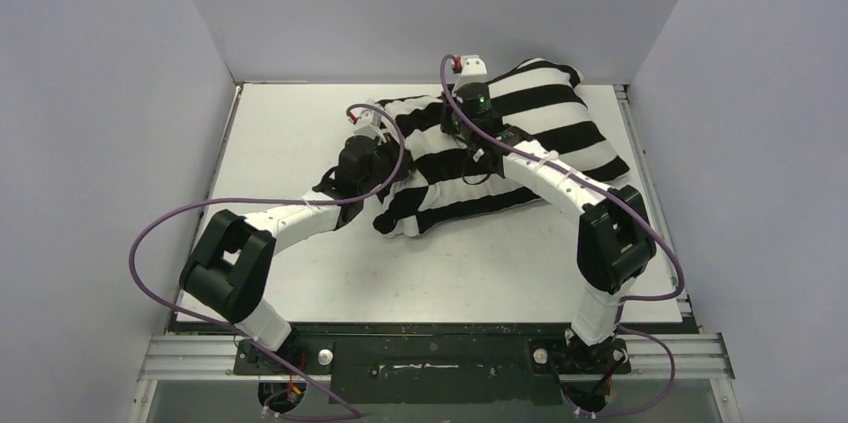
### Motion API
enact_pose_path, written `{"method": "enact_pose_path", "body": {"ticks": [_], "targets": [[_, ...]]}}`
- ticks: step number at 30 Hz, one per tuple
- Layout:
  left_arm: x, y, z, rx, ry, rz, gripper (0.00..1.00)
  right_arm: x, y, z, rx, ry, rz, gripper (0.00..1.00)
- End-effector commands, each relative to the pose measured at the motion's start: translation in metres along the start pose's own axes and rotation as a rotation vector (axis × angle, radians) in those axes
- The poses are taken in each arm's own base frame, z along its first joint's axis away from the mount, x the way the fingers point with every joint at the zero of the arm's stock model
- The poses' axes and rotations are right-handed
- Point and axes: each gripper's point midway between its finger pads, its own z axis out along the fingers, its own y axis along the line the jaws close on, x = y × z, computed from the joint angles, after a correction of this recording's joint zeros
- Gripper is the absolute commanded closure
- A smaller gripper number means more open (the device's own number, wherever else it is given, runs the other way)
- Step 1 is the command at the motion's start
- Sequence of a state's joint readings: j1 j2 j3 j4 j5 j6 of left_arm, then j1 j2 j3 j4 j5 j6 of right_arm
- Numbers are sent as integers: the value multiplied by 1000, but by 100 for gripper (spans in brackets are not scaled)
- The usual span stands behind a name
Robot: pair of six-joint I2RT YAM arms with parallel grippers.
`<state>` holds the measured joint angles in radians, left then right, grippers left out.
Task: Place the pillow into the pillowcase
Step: Stuff the pillow into the pillowcase.
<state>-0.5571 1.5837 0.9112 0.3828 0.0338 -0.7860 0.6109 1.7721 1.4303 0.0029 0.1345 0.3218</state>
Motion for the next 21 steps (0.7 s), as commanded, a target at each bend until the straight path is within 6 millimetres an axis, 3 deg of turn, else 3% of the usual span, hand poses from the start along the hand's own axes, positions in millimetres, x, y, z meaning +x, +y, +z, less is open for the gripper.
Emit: {"method": "enact_pose_path", "body": {"ticks": [1,4,8,11,13,17,21], "targets": [[-11,-50,-3,207,-60,-48,94,-57,47,-12,-192,-65,14,78],[-26,-37,-23,158,-30,-33,72,-47,26,-38,-102,11,-3,59],[-48,2,-62,27,-39,-4,55,-25,30,-80,-69,65,-14,53],[-51,19,-88,-16,-53,16,54,8,45,-101,-77,122,-65,53],[-44,22,-95,-6,-49,16,54,27,41,-108,-39,152,-102,53],[-28,8,-92,119,-14,-40,60,47,31,-111,13,188,-144,55],[-18,-1,-75,186,11,-87,61,62,15,-112,115,211,-191,53]]}}
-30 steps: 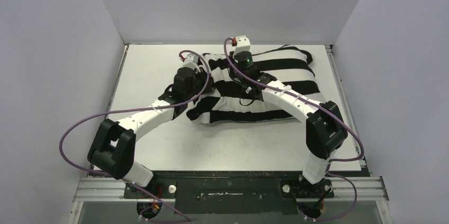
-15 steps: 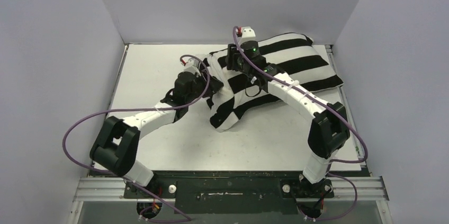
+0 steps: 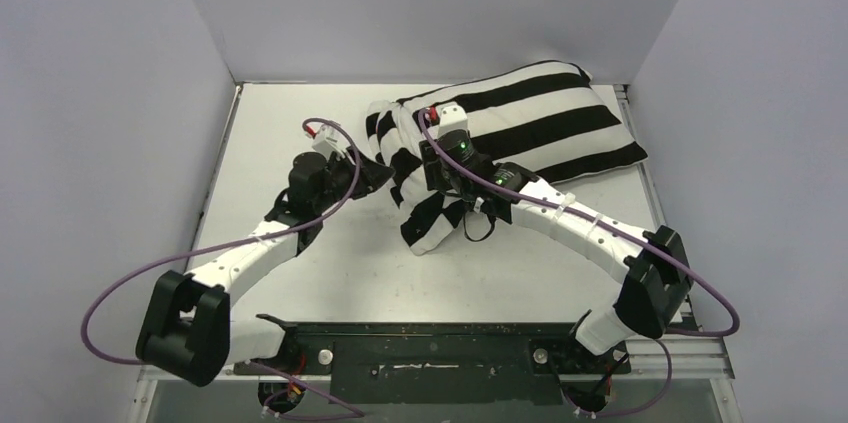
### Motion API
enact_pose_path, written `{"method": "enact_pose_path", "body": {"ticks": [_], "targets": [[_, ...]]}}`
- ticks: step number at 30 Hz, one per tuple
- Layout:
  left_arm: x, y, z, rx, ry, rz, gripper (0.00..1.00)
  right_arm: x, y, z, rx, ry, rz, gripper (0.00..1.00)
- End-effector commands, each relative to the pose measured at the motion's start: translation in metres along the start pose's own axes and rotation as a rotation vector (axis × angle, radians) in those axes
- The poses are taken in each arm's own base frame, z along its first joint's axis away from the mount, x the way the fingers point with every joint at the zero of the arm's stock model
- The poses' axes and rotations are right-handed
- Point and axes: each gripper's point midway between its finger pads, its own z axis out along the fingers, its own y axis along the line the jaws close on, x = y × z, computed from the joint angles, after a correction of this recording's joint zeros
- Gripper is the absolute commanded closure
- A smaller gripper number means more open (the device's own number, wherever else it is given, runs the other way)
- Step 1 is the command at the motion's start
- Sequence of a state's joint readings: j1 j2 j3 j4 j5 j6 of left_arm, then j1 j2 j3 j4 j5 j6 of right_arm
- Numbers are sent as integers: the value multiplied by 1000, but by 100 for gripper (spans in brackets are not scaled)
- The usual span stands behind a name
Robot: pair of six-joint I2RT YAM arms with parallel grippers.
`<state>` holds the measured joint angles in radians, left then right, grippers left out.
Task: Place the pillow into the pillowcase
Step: Stuff the pillow into the pillowcase.
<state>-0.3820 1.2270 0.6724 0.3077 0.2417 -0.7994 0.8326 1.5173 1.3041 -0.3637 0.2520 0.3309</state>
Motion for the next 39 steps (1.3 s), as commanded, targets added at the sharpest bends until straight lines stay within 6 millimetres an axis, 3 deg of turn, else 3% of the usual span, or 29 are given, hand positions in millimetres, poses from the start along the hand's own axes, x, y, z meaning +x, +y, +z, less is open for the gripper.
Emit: {"method": "enact_pose_path", "body": {"ticks": [1,4,8,10,12,13,15,16,19,22,25,28,30,33,36,39], "targets": [[10,-22,18,128,27,-40,62,13,-25,1,144,9,-25,53],[23,-28,33,176,60,-40,61,19,-24,10,145,24,-40,51],[37,-18,51,158,80,-73,60,23,-28,28,195,55,-82,52],[37,-15,57,163,58,-85,59,20,-27,33,203,56,-95,60],[36,-9,64,148,32,-93,59,14,-24,34,193,46,-100,80],[36,-8,68,150,25,-98,66,8,-19,32,171,36,-100,97],[36,-9,77,168,15,-119,96,-7,-5,24,105,2,-95,100],[35,-9,80,171,11,-138,100,-17,4,17,64,-23,-96,100],[38,0,89,114,4,-131,100,-47,23,-6,-24,-99,-84,100],[48,11,96,18,29,-74,100,-62,21,-22,-45,-147,-55,100],[51,14,96,10,17,-96,100,-66,18,-25,-81,-169,-22,100],[52,7,97,34,14,-108,100,-53,45,-22,-261,-151,-41,100],[52,3,100,39,12,-106,100,-32,78,-22,-469,-100,-44,100],[53,-3,106,44,7,-111,100,-1,104,-15,-600,-18,-59,100],[54,-8,107,63,15,-141,100,34,101,3,-569,117,-86,100],[52,-4,95,21,20,-116,100,34,56,10,-371,97,-16,100]]}}
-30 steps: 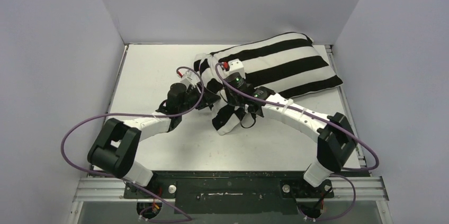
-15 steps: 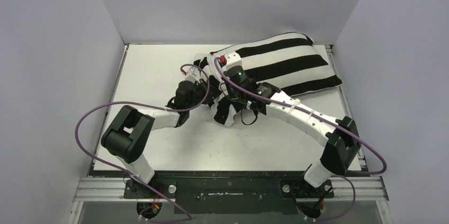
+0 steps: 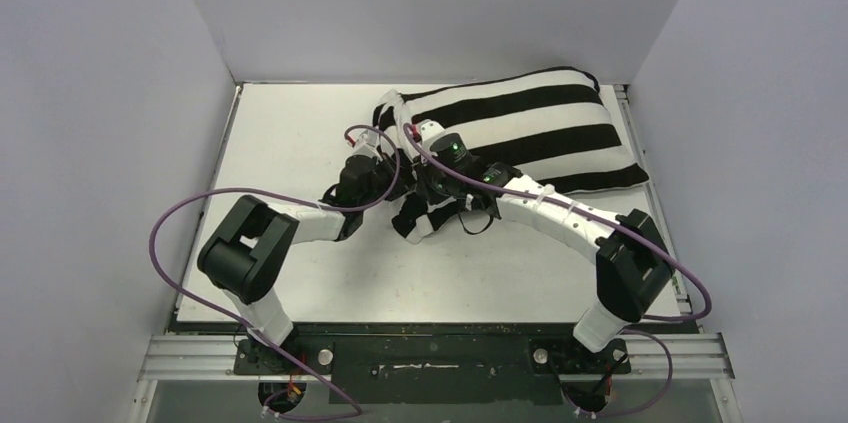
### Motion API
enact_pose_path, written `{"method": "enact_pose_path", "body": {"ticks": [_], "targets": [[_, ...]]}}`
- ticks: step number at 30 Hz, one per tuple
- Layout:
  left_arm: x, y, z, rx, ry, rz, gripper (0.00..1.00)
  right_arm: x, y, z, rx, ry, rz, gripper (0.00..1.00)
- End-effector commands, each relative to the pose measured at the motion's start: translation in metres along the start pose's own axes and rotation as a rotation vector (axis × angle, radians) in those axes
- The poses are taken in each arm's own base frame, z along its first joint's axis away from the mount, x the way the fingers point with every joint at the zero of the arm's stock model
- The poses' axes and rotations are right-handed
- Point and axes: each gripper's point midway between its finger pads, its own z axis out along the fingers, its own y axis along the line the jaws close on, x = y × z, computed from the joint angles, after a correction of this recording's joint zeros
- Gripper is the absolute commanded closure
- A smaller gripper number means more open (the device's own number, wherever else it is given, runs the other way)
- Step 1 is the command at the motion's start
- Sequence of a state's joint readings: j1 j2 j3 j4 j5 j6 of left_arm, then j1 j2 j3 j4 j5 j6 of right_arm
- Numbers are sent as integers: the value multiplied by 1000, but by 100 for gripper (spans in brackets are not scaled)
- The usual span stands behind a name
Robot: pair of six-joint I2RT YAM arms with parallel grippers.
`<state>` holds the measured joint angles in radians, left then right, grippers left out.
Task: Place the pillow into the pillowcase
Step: Stuff the pillow into the pillowcase.
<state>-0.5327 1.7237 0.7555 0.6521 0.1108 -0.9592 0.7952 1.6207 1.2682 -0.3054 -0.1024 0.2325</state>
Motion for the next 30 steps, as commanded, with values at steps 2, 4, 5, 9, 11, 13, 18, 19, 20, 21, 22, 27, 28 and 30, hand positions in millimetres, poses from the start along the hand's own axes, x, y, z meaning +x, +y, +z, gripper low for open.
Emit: {"method": "enact_pose_path", "body": {"ticks": [2,4,5,9,11,13,18,19,20,21,22,27,28,30], "targets": [[-27,-43,-20,52,-62,66,100,-28,-13,-33,0,-162,119,100],[-40,-57,-34,36,-83,126,100,-49,-27,-54,37,-250,123,100],[-47,-67,-41,39,-89,148,100,-61,-30,-63,54,-285,106,100],[-82,-145,-68,203,-141,179,100,-94,-41,-86,91,-377,30,100],[-93,-172,-75,233,-151,224,100,-104,-42,-98,95,-413,-29,93],[-98,-184,-75,231,-148,271,100,-110,-33,-114,65,-427,-127,66],[-102,-190,-71,231,-147,284,100,-72,-21,-150,30,-371,-391,37],[-101,-192,-70,239,-146,280,100,-63,-15,-157,10,-378,-469,32],[-100,-194,-69,246,-140,278,100,-53,-8,-163,-13,-388,-568,27],[-99,-196,-67,251,-134,279,100,-45,0,-168,-24,-401,-660,24],[-98,-198,-64,252,-125,280,100,-39,7,-174,-32,-411,-759,23],[-98,-200,-55,248,-111,275,100,-5,31,-174,-104,-388,-1161,4],[-99,-202,-55,255,-112,273,100,-2,33,-172,-94,-394,-1221,4],[-99,-203,-54,256,-112,272,100,5,30,-163,-46,-394,-1332,5]]}}
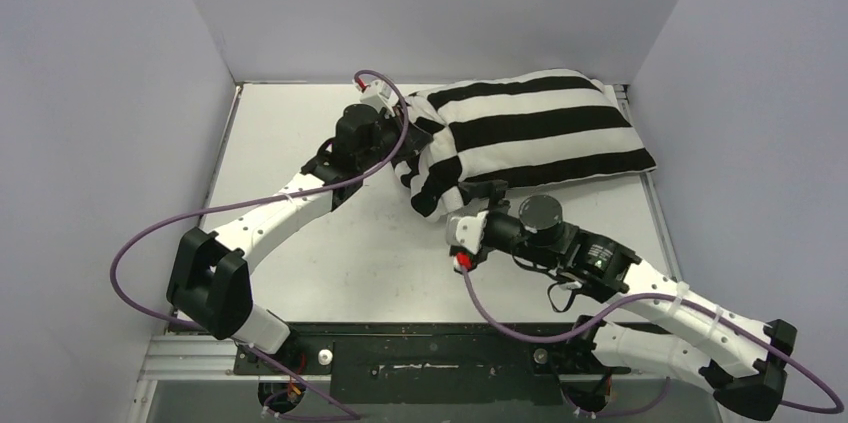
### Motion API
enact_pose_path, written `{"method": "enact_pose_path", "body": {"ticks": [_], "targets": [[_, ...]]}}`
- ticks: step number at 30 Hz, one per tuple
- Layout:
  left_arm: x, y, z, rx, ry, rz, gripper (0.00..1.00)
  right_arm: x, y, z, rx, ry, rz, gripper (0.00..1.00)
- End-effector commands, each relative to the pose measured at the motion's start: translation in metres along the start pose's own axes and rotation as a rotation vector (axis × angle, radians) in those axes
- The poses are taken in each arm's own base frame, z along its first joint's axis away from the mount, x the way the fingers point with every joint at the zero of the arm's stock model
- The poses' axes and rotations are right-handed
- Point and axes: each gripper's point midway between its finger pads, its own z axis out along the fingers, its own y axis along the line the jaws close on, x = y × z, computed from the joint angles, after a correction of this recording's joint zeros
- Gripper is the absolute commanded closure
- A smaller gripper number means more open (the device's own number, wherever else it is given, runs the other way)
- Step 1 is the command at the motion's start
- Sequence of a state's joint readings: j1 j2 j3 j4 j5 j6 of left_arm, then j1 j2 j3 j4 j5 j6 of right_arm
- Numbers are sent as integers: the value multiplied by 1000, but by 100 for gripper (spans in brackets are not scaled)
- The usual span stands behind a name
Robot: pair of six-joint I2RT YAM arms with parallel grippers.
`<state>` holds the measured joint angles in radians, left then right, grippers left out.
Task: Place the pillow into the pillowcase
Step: Stuff the pillow into the pillowcase.
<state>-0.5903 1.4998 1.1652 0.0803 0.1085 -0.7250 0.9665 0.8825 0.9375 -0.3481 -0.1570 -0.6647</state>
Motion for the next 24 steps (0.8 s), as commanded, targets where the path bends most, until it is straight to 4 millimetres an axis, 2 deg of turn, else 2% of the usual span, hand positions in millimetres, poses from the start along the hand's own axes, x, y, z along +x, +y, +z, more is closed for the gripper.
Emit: {"method": "enact_pose_path", "body": {"ticks": [1,7,10,13,17,19,20,22,23,24], "targets": [[-52,-57,-8,160,-133,19,100,22,11,14,-23,49,-409,5],[-44,-51,-5,152,-123,-13,100,45,12,60,-92,193,-716,3],[-42,-52,-7,154,-121,-17,100,45,9,79,-93,214,-823,0],[-44,-53,-9,153,-128,-18,100,59,10,100,-145,288,-919,0],[-44,-56,-10,156,-116,-10,100,75,-18,123,-79,404,-1010,0],[-40,-57,-12,164,-107,-26,100,76,-30,138,-88,422,-1009,6],[-40,-58,-14,173,-112,-37,100,78,-31,145,-121,434,-1013,25],[-39,-56,-19,169,-120,-42,100,66,-41,155,-92,418,-997,83],[-45,-51,-22,156,-132,-34,100,56,-46,157,-72,398,-981,98],[-55,-46,-27,138,-152,-22,100,43,-53,157,-37,369,-949,100]]}}
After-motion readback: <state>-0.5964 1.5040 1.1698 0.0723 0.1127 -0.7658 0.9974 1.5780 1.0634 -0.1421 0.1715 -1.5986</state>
